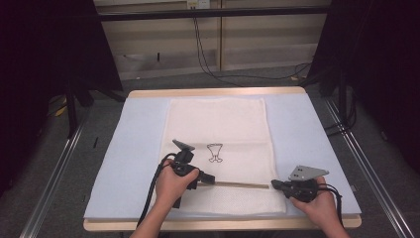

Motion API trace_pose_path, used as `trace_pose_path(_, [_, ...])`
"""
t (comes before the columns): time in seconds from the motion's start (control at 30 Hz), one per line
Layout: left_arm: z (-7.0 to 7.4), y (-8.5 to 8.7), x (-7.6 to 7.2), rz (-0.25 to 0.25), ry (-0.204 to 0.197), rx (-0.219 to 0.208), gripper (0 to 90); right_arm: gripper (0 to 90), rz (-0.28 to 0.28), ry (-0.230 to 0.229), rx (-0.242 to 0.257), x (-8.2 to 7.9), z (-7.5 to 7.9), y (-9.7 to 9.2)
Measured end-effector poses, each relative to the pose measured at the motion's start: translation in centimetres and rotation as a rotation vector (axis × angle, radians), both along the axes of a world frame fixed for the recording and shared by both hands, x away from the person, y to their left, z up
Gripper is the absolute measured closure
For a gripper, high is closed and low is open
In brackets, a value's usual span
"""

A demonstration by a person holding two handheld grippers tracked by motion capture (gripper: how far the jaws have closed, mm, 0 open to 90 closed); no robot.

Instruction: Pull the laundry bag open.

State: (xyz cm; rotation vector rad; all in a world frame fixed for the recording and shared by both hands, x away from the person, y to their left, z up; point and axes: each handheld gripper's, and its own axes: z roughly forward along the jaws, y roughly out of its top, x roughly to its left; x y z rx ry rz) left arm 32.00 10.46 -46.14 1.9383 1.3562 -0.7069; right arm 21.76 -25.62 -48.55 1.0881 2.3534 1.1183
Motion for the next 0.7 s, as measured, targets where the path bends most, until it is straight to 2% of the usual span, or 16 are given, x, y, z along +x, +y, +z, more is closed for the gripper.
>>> trace_pose_path(0.1, [0.0, 0.2, 0.1, 0.001, -0.010, 0.012, 87.4, 90.0, 0.001, 0.001, 0.001, 0.0, 0.0, 0.0])
trace_pose_path(0.13, [0.0, 0.1, 0.0, 0.022, 0.002, -0.001, 87.5, 90.0, -0.001, 0.000, 0.000, 0.0, 0.0, 0.0])
trace_pose_path(0.17, [0.0, 0.2, 0.0, 0.020, 0.006, -0.006, 87.5, 90.0, 0.002, 0.002, 0.001, 0.0, 0.0, 0.0])
trace_pose_path(0.2, [0.1, 0.3, 0.0, 0.014, -0.005, 0.009, 87.5, 90.0, 0.001, 0.001, 0.000, 0.0, 0.0, 0.0])
trace_pose_path(0.27, [0.1, 0.5, 0.2, 0.008, 0.001, 0.001, 87.5, 90.0, -0.001, 0.000, 0.000, 0.0, 0.0, 0.0])
trace_pose_path(0.33, [0.1, 0.8, 0.2, 0.013, -0.003, 0.018, 87.5, 90.0, 0.002, 0.001, 0.000, 0.0, 0.0, 0.0])
trace_pose_path(0.4, [0.2, 0.9, 0.2, 0.022, 0.005, 0.000, 87.5, 90.0, 0.002, 0.001, 0.000, 0.0, 0.0, 0.0])
trace_pose_path(0.5, [0.2, 1.2, 0.2, 0.019, 0.008, 0.010, 87.5, 90.0, -0.001, 0.001, 0.001, 0.0, 0.0, 0.0])
trace_pose_path(0.6, [0.2, 1.4, 0.2, 0.040, 0.010, 0.000, 87.5, 90.0, 0.001, 0.002, 0.001, 0.0, 0.0, 0.0])
trace_pose_path(0.67, [0.2, 1.6, 0.3, 0.025, -0.001, 0.013, 87.5, 90.0, -0.001, 0.001, 0.001, 0.0, 0.0, 0.0])
trace_pose_path(0.7, [0.2, 1.7, 0.3, 0.027, 0.009, 0.008, 87.5, 90.0, -0.001, 0.002, 0.002, 0.0, 0.0, 0.0])
